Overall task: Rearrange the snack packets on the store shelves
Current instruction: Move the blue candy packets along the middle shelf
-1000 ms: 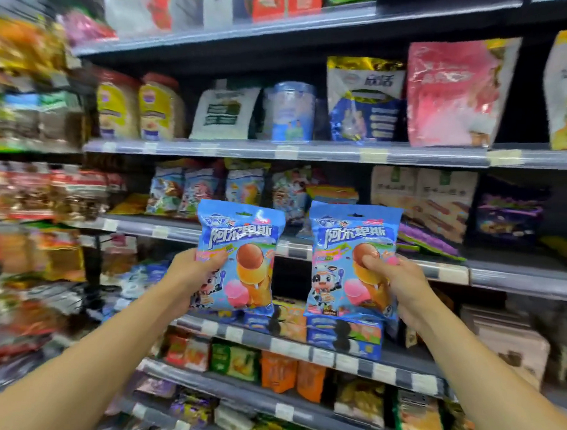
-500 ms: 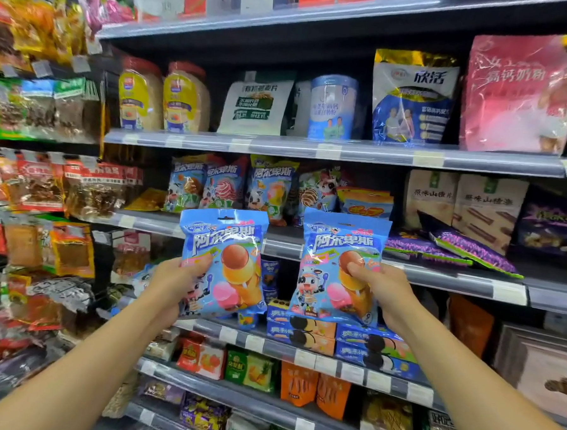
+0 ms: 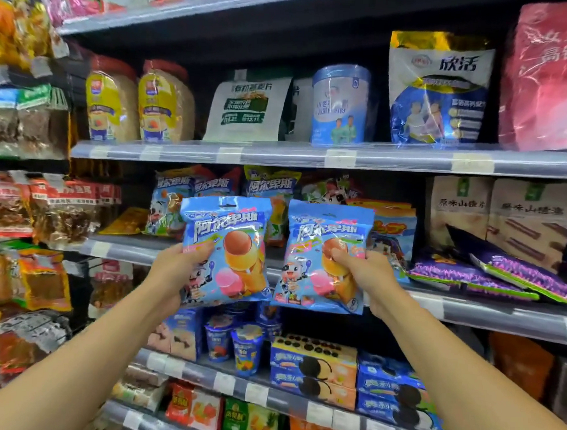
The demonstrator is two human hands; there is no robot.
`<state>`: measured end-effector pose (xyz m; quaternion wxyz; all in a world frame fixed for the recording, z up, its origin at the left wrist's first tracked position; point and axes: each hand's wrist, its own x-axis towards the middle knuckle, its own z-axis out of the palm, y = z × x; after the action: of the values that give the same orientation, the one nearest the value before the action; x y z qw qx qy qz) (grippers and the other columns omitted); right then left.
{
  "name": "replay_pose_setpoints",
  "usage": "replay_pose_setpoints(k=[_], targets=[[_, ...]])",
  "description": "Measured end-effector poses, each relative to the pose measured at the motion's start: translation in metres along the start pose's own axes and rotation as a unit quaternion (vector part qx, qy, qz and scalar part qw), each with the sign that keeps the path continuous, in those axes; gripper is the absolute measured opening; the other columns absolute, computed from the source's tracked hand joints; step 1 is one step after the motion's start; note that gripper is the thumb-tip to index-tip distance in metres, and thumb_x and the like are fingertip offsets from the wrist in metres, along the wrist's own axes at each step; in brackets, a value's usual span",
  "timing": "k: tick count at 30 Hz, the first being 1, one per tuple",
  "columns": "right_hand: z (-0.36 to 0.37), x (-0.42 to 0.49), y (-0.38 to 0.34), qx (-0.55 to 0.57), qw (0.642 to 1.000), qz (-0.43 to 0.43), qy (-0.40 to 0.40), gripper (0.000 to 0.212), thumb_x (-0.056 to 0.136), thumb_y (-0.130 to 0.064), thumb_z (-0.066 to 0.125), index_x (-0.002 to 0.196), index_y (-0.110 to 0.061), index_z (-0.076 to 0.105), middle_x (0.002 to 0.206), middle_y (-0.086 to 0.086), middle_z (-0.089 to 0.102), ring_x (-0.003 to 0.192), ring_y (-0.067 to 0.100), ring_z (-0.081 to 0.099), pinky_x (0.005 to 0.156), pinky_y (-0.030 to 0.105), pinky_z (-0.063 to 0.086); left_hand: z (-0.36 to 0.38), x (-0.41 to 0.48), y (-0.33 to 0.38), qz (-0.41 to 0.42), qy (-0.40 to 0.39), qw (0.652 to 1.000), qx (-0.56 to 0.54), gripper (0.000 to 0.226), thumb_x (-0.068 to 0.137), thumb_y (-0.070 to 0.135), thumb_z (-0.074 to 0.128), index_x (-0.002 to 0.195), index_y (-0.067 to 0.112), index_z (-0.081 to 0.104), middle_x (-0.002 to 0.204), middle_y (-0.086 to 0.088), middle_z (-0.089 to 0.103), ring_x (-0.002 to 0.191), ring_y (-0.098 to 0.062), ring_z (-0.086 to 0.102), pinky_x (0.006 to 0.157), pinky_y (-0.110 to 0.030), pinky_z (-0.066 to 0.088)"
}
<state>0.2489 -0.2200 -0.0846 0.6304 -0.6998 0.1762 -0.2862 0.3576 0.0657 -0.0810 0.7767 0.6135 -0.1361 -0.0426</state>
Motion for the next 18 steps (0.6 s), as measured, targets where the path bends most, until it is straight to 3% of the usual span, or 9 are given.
replay_pose_setpoints(k=[3,7,10,14,18], targets=[[0.008,0.024,-0.006,0.008,1.0,-0.001,0.009,0.04,0.077,-0.037,0.079,0.092,-0.002,0.064,0.094,0.011,0.071,0.073,0.022,0.067,0.059,0.029,0.055,0.004,0.024,-0.001,0.006,-0.002,1.0,-0.006,0.029,0.087,0.023,0.067,0.111,0.006,0.067,0.096,-0.015,0.075,0.085,-0.033,0.072,0.075,-0.045,0.058],[0.019,0.052,-0.015,0.018,1.0,0.01,0.013,0.048,0.08,-0.037,0.076,0.108,-0.002,0.058,0.104,0.012,0.068,0.077,0.019,0.064,0.053,0.026,0.044,0.011,0.055,0.003,0.011,-0.022,1.0,-0.015,0.025,0.088,0.021,0.066,0.109,0.008,0.069,0.095,-0.013,0.076,0.084,-0.031,0.073,0.071,-0.043,0.058],[0.028,0.072,-0.018,0.016,1.0,0.008,0.006,0.028,0.084,-0.031,0.073,0.089,-0.01,0.055,0.092,0.006,0.066,0.07,0.014,0.06,0.049,0.022,0.041,0.017,0.082,0.002,0.019,-0.039,0.999,-0.025,0.021,0.088,0.019,0.066,0.107,0.009,0.07,0.092,-0.012,0.077,0.079,-0.03,0.074,0.07,-0.044,0.058],[0.041,0.097,-0.017,0.018,0.999,0.01,0.027,0.039,0.08,-0.024,0.077,0.11,-0.005,0.059,0.104,0.009,0.07,0.082,0.02,0.067,0.061,0.029,0.052,0.026,0.113,-0.001,0.007,-0.078,0.996,-0.035,0.027,0.089,0.019,0.064,0.113,0.007,0.067,0.103,-0.018,0.074,0.089,-0.036,0.072,0.069,-0.048,0.06],[0.049,0.129,-0.022,0.004,0.999,0.012,0.053,0.027,0.077,-0.019,0.08,0.098,-0.008,0.066,0.091,0.007,0.072,0.072,0.019,0.066,0.051,0.022,0.047,0.033,0.149,0.004,0.016,-0.097,0.994,-0.039,0.021,0.089,0.016,0.064,0.108,0.009,0.069,0.101,-0.017,0.074,0.087,-0.034,0.071,0.074,-0.053,0.059]])
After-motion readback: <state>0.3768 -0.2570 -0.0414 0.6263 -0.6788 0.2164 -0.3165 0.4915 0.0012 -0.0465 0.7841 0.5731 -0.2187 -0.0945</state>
